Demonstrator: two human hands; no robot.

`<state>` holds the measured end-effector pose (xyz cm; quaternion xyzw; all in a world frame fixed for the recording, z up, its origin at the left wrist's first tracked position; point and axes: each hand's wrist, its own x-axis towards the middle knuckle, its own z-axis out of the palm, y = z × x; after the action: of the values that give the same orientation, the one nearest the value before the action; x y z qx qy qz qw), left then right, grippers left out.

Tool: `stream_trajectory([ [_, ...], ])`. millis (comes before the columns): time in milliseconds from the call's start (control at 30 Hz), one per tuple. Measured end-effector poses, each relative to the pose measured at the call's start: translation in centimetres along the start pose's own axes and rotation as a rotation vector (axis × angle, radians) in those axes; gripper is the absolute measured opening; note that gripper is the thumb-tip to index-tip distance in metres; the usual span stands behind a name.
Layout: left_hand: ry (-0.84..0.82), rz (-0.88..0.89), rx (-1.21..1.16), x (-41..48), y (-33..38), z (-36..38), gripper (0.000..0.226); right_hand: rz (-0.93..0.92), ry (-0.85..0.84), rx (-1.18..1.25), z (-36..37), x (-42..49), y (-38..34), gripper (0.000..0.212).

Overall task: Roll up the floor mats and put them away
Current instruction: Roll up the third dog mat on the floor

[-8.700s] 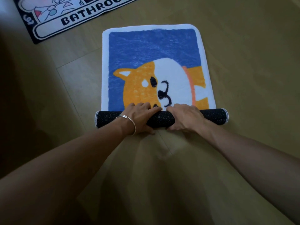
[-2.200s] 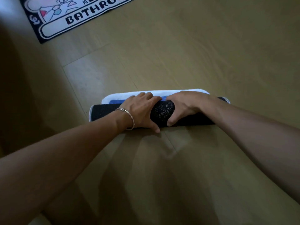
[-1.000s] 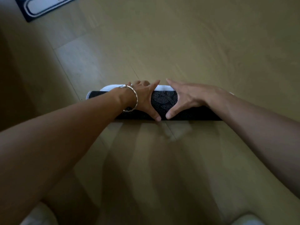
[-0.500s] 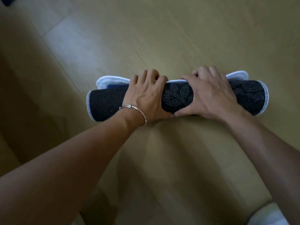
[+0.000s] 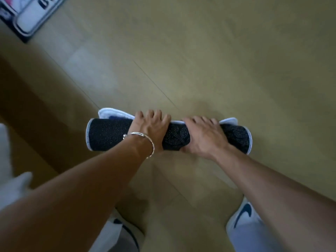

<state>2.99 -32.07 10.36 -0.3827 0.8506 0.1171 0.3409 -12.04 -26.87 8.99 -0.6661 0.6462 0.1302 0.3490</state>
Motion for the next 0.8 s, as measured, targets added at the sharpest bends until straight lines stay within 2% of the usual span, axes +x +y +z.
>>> stream_trajectory([
  [167, 0.06, 0.023, 0.025, -4.1, -3.3, -14.8, 0.079, -0.024, 0.084, -0.014, -14.2, -4.1, -1.2, 0.078],
  [367, 0.309, -0.023, 0.131, -11.2, -7.6, -41.8, 0.087, -0.04, 0.348, -0.076, -41.0, -11.9, -2.5, 0.081],
  [500, 0.504, -0.045, 0.242, -20.7, -9.0, -61.3, 0.086, -0.037, 0.523, -0.15, -59.6, -22.3, -4.8, 0.078],
  [667, 0.737, -0.056, 0.317, -34.8, -7.9, -81.6, 0.087, -0.028, 0.77, -0.264, -78.6, -37.5, -8.3, 0.073],
  [800, 0.877, -0.041, 0.398, -45.6, -5.0, -92.6, 0.089, 0.025, 0.954, -0.405, -88.2, -50.1, -10.7, 0.072],
])
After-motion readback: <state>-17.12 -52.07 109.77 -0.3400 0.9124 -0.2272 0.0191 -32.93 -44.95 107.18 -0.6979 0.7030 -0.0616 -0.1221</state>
